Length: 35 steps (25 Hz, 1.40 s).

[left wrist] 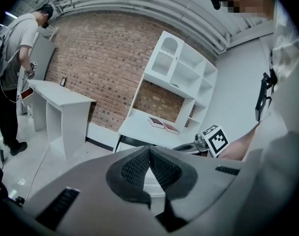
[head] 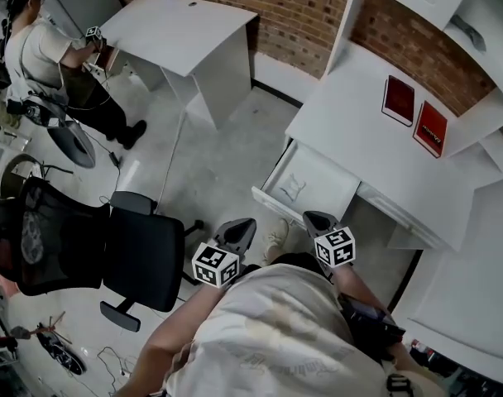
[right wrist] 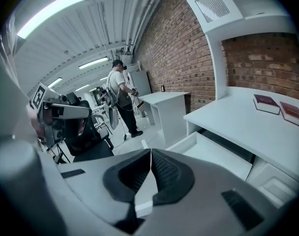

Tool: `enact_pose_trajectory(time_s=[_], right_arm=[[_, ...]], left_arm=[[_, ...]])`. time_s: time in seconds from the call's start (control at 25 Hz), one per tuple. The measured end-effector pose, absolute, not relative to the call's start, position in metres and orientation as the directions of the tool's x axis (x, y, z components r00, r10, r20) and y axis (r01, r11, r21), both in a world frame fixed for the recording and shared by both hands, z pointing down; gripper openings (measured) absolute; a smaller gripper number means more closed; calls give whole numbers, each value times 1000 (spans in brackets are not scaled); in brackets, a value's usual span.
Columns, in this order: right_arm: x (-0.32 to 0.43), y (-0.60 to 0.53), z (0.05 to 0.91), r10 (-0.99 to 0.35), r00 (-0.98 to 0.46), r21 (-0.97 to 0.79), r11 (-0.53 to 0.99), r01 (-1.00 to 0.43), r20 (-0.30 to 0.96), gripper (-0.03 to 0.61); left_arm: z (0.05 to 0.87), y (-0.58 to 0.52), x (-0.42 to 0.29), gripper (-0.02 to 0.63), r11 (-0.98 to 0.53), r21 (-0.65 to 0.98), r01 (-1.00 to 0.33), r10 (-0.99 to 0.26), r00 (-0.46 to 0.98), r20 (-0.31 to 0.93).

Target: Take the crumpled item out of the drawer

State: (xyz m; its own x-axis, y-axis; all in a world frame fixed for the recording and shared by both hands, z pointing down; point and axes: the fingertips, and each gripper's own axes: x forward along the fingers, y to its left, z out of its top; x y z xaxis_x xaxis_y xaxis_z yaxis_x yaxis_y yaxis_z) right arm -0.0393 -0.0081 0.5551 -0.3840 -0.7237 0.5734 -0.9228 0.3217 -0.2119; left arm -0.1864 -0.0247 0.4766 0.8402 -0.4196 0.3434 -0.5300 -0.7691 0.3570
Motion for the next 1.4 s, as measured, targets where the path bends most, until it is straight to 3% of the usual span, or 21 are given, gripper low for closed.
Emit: enact_pose_trajectory(time_s=[0.84, 1.4], right_arm=[[1, -77, 617, -633, -370, -204, 321, -925, 681, 25], [8, -118, 658, -548, -397, -132, 459, -879, 736, 25]], left_arm=[[510, -94, -132, 20, -775, 385, -501, -331, 841, 427], [528, -126, -102, 20, -771, 395, -500, -296, 830, 472]])
